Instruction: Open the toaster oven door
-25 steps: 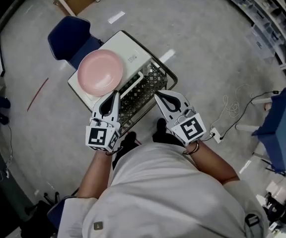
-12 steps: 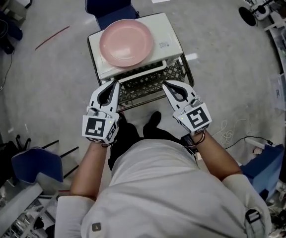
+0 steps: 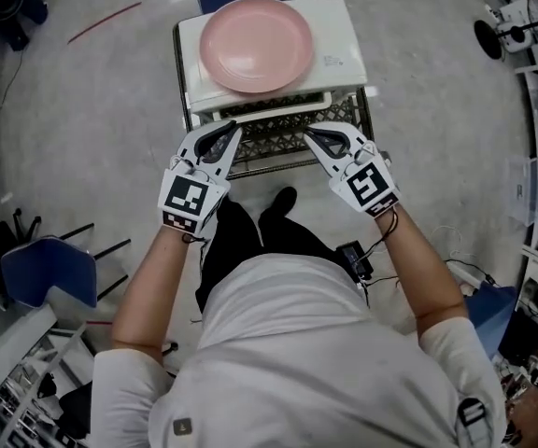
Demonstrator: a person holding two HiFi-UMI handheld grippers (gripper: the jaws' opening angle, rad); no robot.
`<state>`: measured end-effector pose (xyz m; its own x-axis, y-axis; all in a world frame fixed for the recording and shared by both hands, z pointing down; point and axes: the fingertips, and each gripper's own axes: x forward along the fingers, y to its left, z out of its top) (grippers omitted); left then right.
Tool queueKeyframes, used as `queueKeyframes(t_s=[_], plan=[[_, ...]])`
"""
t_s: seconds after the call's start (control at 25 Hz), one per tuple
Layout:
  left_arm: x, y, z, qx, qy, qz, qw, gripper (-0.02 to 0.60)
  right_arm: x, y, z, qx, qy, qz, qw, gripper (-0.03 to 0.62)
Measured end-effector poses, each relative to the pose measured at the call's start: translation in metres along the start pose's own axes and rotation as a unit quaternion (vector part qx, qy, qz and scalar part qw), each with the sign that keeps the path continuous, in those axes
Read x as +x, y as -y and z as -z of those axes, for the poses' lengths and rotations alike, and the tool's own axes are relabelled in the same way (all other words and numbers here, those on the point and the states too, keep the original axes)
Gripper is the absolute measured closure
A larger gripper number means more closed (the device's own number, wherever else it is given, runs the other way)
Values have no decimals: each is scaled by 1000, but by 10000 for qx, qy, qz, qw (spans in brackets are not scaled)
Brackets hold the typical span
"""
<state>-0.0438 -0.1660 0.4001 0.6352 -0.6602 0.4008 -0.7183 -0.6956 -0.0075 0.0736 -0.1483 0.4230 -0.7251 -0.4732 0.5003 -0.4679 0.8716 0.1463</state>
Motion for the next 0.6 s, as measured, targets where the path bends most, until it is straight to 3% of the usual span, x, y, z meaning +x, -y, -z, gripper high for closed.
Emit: queueKeyframes(t_s=[0.24, 0.4, 0.6], plan=[[28, 1, 32, 362, -654, 339, 9966, 467, 29, 11, 30, -554, -612, -395, 9958, 563], [46, 7, 54, 526, -1136, 675, 9898, 433, 46, 12, 47, -934, -962, -672, 9887, 528], [66, 5, 83, 767, -1656, 820, 9798, 406, 69, 15, 71, -1464, -1350, -827, 9765, 482]])
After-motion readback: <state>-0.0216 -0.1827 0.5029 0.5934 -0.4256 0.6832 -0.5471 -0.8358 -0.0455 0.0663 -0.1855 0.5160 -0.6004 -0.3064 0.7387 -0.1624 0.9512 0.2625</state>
